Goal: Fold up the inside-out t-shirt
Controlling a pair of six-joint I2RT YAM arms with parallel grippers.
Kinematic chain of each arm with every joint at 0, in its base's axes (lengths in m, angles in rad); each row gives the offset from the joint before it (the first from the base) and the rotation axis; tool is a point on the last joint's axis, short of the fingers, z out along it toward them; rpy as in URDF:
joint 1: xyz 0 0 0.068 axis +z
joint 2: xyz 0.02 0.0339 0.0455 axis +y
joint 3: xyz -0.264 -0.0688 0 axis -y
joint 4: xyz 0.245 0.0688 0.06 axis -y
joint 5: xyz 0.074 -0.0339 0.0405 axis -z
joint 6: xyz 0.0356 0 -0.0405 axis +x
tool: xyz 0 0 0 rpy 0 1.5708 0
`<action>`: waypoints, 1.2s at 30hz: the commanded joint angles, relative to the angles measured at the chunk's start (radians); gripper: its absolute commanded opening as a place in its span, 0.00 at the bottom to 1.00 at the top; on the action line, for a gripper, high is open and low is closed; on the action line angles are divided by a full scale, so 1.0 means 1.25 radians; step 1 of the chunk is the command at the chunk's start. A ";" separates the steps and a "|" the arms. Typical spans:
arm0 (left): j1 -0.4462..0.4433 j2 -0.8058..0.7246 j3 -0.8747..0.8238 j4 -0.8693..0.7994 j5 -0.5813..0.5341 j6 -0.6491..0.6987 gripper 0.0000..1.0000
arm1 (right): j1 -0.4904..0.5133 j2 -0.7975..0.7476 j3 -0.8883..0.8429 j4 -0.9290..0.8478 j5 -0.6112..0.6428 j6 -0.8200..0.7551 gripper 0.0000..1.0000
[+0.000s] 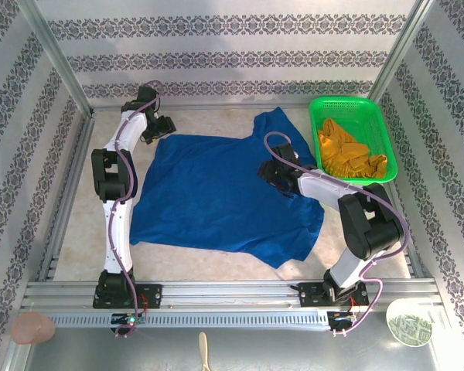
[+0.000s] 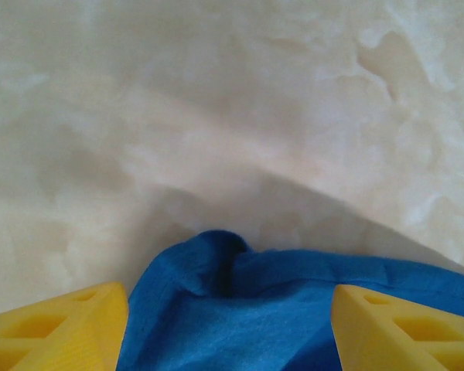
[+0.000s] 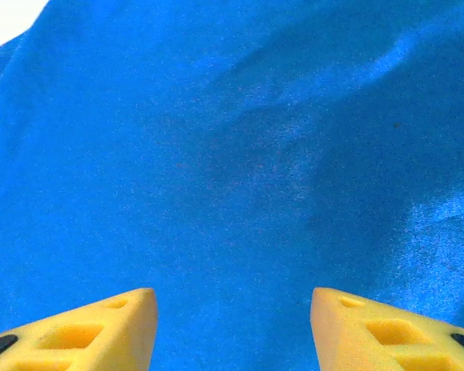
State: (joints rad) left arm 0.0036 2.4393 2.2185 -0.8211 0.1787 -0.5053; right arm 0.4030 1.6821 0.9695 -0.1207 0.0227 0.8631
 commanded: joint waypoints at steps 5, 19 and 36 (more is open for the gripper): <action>0.009 -0.055 -0.085 0.044 -0.015 -0.168 0.67 | -0.007 0.019 -0.015 0.036 0.034 0.040 0.55; 0.008 -0.082 -0.174 0.178 -0.059 -0.296 0.59 | -0.012 0.020 -0.036 0.038 0.036 0.051 0.55; 0.011 -0.115 -0.285 0.272 -0.076 -0.443 0.61 | -0.017 0.022 -0.030 0.032 0.044 0.056 0.54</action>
State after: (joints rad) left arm 0.0086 2.2696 1.8496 -0.4923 0.0780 -1.0080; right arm 0.3943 1.6966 0.9352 -0.0776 0.0467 0.9184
